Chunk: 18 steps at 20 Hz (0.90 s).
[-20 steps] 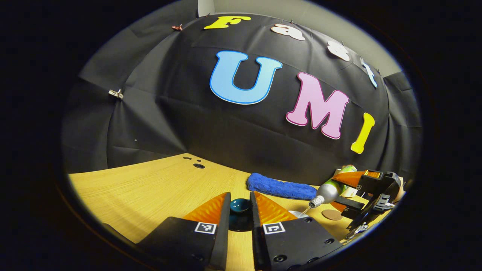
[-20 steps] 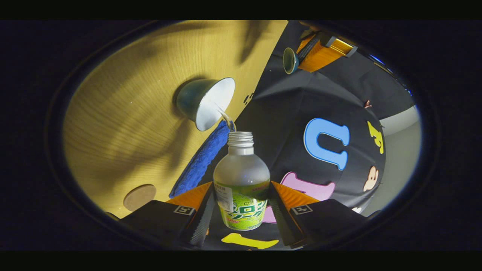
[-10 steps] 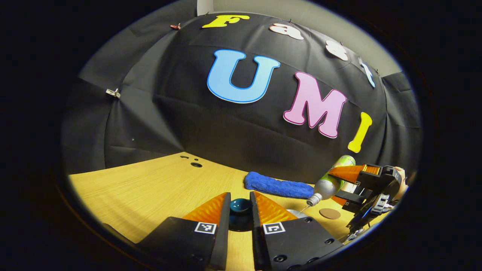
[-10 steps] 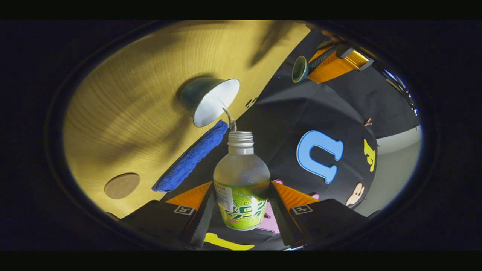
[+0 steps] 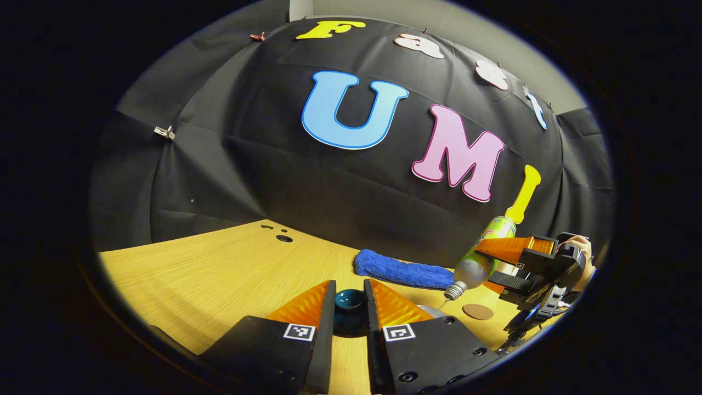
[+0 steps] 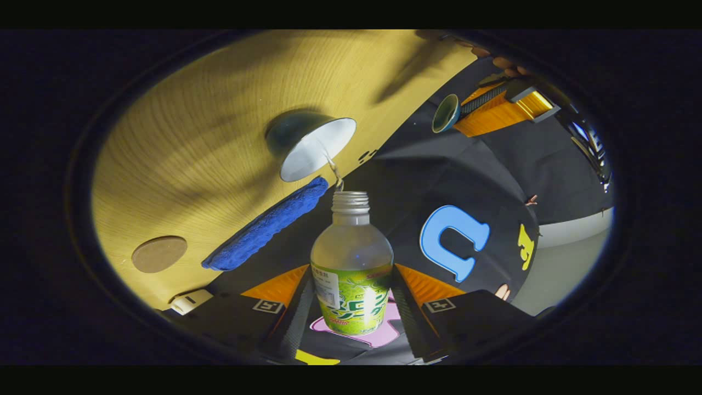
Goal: Open the teacup lid with one hand, grasp the water bottle and pour water into the teacup with the other hand; after pouring, place the water bottle on the coaster and then close the teacup lid.
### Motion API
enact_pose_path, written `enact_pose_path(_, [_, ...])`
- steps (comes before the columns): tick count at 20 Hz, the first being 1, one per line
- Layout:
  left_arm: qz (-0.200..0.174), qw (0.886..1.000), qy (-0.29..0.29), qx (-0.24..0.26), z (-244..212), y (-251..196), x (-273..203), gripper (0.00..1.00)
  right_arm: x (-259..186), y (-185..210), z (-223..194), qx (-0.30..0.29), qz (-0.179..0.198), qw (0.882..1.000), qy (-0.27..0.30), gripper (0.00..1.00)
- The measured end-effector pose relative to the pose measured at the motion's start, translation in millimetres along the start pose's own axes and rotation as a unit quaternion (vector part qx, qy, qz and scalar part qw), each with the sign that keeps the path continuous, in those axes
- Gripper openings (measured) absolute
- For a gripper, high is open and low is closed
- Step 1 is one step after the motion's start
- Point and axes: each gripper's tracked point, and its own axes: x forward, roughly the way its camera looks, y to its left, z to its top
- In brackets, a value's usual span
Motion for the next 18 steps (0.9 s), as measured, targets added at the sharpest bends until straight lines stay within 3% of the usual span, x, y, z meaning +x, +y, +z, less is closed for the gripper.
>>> enact_pose_path(11, [0.001, 1.000, 0.000, 0.001, 0.8, 0.9, 0.0, 0.30, -3.1, -4.0, 3.0, 0.005, -0.002, 1.000, 0.000, 0.78])
enact_pose_path(12, [0.002, 1.000, -0.001, 0.001, 1.3, 1.2, -0.2, 0.30, -4.5, -2.9, 5.4, 0.021, 0.004, 1.000, -0.001, 0.74])
enact_pose_path(13, [0.003, 1.000, -0.002, 0.002, 2.1, 2.4, -0.4, 0.30, -5.2, 1.3, 8.3, 0.055, 0.017, 0.998, -0.003, 0.77])
enact_pose_path(15, [0.004, 1.000, -0.002, 0.000, 1.8, 2.5, 0.1, 0.30, -8.1, 15.1, 16.0, 0.175, 0.054, 0.983, -0.005, 0.78])
enact_pose_path(18, [0.001, 1.000, -0.003, -0.001, 0.5, -0.6, 0.0, 0.31, -15.3, 22.1, 22.4, 0.348, 0.073, 0.935, -0.007, 0.78])
